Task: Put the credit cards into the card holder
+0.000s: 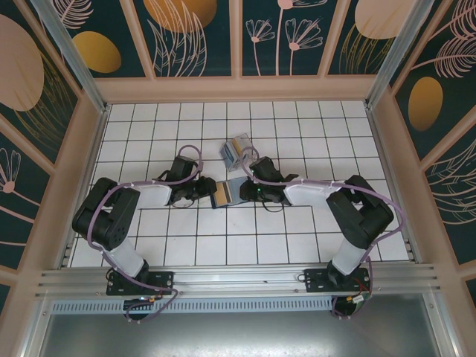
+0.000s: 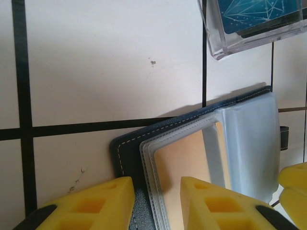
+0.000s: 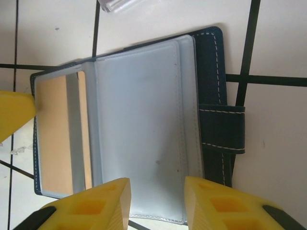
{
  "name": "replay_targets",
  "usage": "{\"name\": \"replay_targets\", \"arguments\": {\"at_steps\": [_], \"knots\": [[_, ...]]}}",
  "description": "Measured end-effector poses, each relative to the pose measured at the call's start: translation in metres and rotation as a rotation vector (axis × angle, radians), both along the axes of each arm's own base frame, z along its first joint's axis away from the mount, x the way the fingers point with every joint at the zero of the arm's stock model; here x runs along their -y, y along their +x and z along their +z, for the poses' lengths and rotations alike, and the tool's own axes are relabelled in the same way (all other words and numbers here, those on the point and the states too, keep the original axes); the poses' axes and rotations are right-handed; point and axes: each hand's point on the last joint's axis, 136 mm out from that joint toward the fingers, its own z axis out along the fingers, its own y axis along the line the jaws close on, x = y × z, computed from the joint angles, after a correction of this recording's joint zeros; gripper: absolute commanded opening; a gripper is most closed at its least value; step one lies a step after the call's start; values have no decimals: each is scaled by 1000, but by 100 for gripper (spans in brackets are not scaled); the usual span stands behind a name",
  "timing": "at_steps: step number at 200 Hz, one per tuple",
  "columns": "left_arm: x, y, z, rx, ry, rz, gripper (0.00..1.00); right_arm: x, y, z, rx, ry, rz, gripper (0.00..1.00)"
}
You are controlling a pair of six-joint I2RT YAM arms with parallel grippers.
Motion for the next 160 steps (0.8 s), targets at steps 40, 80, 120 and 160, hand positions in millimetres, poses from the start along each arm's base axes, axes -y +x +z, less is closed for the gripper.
{"name": "replay_targets", "arguments": {"at_steps": [40, 80, 120, 160], "knots": [[0, 0, 0, 0, 0, 0, 34, 0, -2, -7, -13, -13, 2, 35], [0, 0, 0, 0, 0, 0, 34, -4, -5, -7, -10, -14, 14, 34], [0, 0, 0, 0, 0, 0, 34, -9, -5, -6, -5, -19, 22, 32], [0, 0, 0, 0, 0, 1, 34, -5, -4, -7, -5, -41, 12, 32]]}}
